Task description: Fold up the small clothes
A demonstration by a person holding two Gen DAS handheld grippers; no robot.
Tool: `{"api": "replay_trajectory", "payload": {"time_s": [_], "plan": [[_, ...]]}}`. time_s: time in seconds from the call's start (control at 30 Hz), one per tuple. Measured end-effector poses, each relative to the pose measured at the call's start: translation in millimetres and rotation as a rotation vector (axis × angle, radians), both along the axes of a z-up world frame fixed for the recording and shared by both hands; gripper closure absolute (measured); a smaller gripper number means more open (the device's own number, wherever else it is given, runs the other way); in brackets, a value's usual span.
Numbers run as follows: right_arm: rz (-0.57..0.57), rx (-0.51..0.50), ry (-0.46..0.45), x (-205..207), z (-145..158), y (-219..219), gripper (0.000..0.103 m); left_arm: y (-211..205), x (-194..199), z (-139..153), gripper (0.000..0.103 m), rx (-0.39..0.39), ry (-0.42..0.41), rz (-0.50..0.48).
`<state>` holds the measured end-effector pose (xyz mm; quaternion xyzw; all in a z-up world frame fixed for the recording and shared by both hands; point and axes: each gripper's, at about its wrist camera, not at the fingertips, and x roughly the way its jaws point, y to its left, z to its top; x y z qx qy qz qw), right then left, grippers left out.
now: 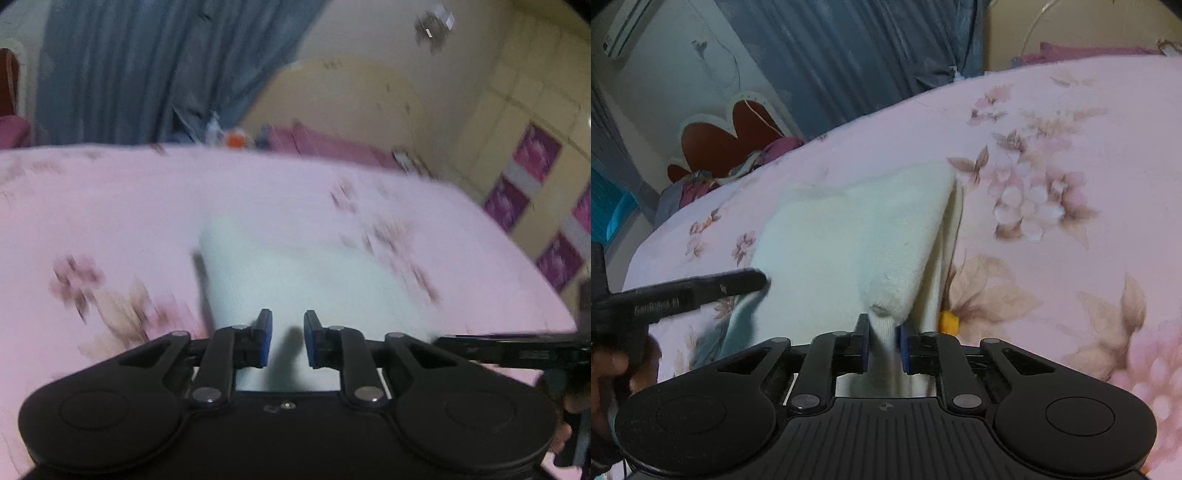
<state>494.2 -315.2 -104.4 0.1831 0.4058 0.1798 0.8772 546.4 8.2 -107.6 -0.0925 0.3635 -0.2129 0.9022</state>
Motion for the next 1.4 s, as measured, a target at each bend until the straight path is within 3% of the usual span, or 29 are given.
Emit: {"api": "replay_trajectory", "payload": {"time_s": [0.03, 0.1, 0.27, 0.33, 0.37, 0.43, 0.6, 0.73, 0.97, 1.03, 1.13, 1.2, 1.3, 1.33, 1.37, 1.4], "plan": [[-0.045, -0.02, -0.029, 4, 8, -4, 0.068, 3, 10, 1, 0.083, -0.008, -0.008, 0.009], [-0.051, -0.064, -0.064, 23, 17, 1, 0.068, 5, 29, -1, 0.083, 0.0, -0.008, 0.017], [0.095, -0.18, -0.083, 77, 9, 50, 0.071, -6, 63, -17, 0.083, 0.022, 0.026, -0.021], [0.11, -0.348, -0.023, 87, -8, 60, 0.074, -15, 70, -31, 0.083, 0.023, 0.052, -0.057], [0.1, -0.361, -0.024, 85, -12, 56, 0.074, -21, 71, -39, 0.083, 0.036, 0.05, -0.067], [0.069, -0.301, -0.003, 82, -15, 43, 0.074, -23, 73, -44, 0.083, 0.02, 0.033, -0.059], [0.07, -0.302, -0.006, 84, -16, 42, 0.074, -14, 78, -40, 0.084, -0.013, 0.055, -0.05], [0.017, -0.278, -0.047, 70, 3, 35, 0.073, 9, 40, -14, 0.083, -0.064, 0.005, -0.042], [0.032, -0.146, -0.005, 5, 15, 15, 0.073, 22, -36, -17, 0.083, -0.032, 0.037, -0.059], [0.03, -0.094, 0.024, -8, 11, 12, 0.073, 18, -40, -26, 0.082, -0.001, 0.051, -0.044], [0.039, -0.087, 0.038, -7, 3, 19, 0.073, 18, -40, -21, 0.083, -0.023, 0.037, -0.011], [0.033, -0.025, 0.053, -2, -2, 20, 0.073, 13, -38, -16, 0.083, 0.016, 0.015, -0.021], [0.009, 0.029, 0.058, 7, -10, 19, 0.073, 2, -33, -23, 0.083, 0.063, 0.048, -0.036], [0.002, 0.04, 0.06, 10, -12, 20, 0.075, 0, -31, -25, 0.083, 0.079, 0.056, -0.034], [0.011, 0.041, 0.057, 12, -14, 20, 0.086, -3, -31, -22, 0.083, 0.082, 0.053, -0.038], [0.017, 0.015, 0.05, 12, -11, 21, 0.089, -4, -34, -18, 0.083, 0.075, 0.045, -0.047]]}}
